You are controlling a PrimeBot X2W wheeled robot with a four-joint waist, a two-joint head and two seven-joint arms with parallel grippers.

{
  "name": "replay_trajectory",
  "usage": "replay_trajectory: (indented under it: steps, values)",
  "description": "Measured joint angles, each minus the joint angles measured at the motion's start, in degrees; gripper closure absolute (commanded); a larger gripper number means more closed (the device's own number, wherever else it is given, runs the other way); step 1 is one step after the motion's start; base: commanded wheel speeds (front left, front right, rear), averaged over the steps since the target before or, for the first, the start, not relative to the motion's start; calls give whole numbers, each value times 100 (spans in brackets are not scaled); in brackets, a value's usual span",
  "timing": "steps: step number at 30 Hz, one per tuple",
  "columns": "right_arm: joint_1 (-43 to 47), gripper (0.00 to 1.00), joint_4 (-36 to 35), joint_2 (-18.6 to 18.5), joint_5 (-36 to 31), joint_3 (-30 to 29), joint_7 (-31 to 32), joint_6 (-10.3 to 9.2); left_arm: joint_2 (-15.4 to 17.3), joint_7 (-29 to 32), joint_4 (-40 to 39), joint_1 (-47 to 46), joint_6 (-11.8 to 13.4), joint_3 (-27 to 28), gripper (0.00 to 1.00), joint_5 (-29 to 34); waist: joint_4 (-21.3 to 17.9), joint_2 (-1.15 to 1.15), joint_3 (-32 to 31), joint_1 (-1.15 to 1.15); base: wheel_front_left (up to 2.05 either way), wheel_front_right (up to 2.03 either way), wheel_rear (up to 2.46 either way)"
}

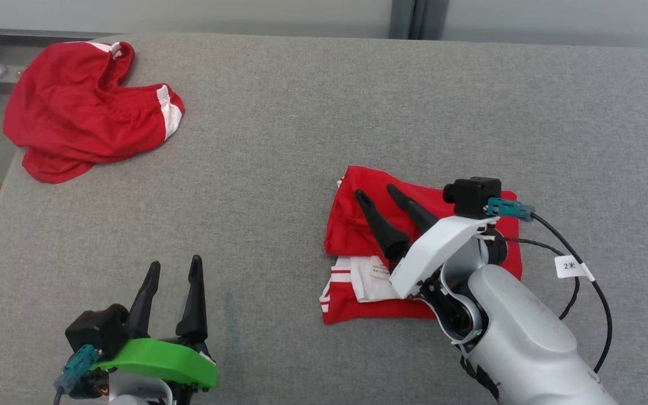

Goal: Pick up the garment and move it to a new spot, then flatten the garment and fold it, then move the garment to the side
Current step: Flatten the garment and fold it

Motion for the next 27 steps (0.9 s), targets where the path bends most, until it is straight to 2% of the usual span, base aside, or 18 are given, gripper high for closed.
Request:
replay_trajectory:
  steps: [3, 7, 15, 21, 23, 24, 25, 27]
  values:
    - [-44, 0, -177, -48, -229, -125, -316, 0, -1, -26, -10, -20, 15, 5, 0, 5, -83, 0, -9, 0, 0, 0, 0]
    - [-45, 0, -294, -314, -839, -485, -645, 0, -8, -76, -24, -43, 25, -2, 0, 40, -201, 0, -13, 0, 0, 0, 0]
    - [432, 0, -575, -404, -1685, -1243, -766, 0, -45, -132, -19, -116, 27, -37, 0, 110, -350, 0, 38, 0, 0, 0, 0]
    - [749, 0, -711, -337, -2203, -1168, -700, 0, -67, -170, 8, -169, 27, -46, 0, 135, -401, 0, 105, 0, 0, 0, 0]
    - [769, 57, -622, -292, -2267, -999, -662, 0, -76, -171, 26, -190, 22, -60, 0, 135, -391, 0, 126, 0, 0, 0, 0]
    - [764, 73, -542, -276, -2304, -900, -644, 0, -79, -174, 34, -209, 22, -60, 0, 135, -379, 0, 135, 0, 0, 0, 0]
    - [753, 100, -449, -263, -2351, -813, -633, 0, -80, -178, 41, -226, 22, -58, 0, 135, -366, 0, 141, 0, 0, 0, 0]
    - [699, 100, -190, -222, -2469, -604, -628, 0, -85, -193, 62, -253, 14, -56, 0, 135, -319, 0, 152, 0, 0, 0, 0]
